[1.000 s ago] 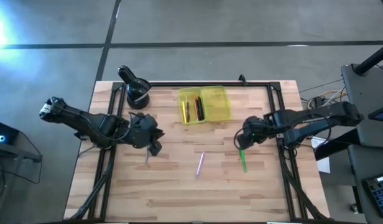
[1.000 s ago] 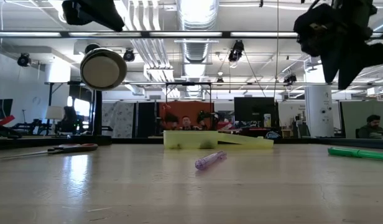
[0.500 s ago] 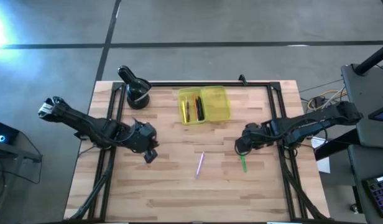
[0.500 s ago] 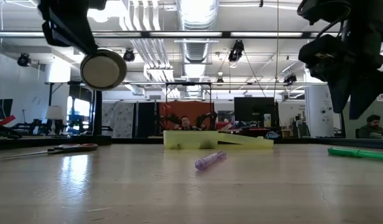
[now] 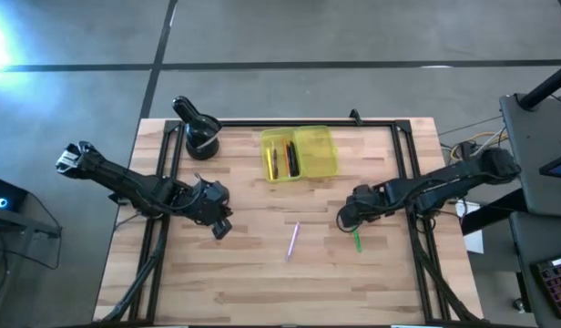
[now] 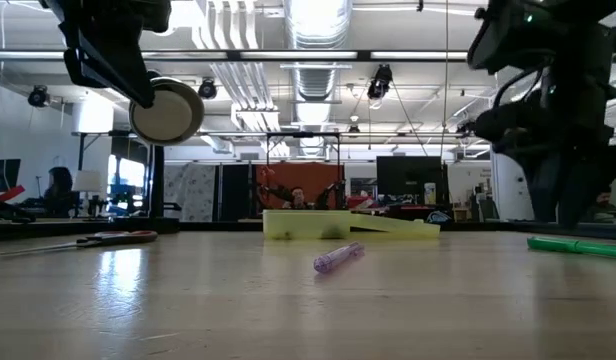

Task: Pick & place school supplies into a supply box
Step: Put the green pen into the yellow supply box

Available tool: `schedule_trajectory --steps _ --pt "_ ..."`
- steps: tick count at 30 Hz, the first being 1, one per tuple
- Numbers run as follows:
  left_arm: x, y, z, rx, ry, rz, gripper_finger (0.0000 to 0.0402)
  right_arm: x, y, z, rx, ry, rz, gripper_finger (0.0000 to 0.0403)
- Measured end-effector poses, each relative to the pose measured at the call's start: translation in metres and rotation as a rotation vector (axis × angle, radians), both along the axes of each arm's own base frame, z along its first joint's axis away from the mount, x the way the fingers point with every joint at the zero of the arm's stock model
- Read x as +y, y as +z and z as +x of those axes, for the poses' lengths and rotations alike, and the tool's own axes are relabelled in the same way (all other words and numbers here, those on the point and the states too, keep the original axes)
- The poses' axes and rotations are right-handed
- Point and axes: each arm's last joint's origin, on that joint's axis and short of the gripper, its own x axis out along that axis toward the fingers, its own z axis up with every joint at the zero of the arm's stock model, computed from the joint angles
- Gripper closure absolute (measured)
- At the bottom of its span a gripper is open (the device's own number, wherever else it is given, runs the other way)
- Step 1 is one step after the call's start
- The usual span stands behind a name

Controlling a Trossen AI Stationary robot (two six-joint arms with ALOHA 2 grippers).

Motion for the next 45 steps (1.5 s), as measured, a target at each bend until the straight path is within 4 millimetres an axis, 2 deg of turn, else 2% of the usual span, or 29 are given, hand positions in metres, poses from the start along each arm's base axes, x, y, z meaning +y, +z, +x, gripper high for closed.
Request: schedule_trajectory --steps 7,14,17,25,31,45 --pt "-0.001 0.002 0.002 -0.025 0.002 -0.008 0.0355 0.003 -0.023 0.019 0.083 0.044 -0.01 0.0262" --pt "-0.001 0.002 0.002 -0.028 0.013 -0.019 0.0355 0.005 -0.034 0.03 0.177 0.115 -0.03 0.0268" --pt "-0.001 0.002 0.002 -0.028 0.02 -0.024 0.0355 0.006 -0.033 0.034 0.2 0.158 -0.043 0.0287" --pt "0.0 0.002 0.002 -0.035 0.025 -0.019 0.0355 0.006 -0.031 0.036 0.202 0.206 -0.063 0.0367" --pt "0.0 0.002 0.002 -0.04 0.036 -0.003 0.0355 0.006 -0.02 0.038 0.119 0.228 -0.057 0.037" --pt "0.0 0.003 0.004 -0.065 0.051 0.009 0.0355 0.005 0.025 0.055 -0.321 0.2 -0.038 0.0367"
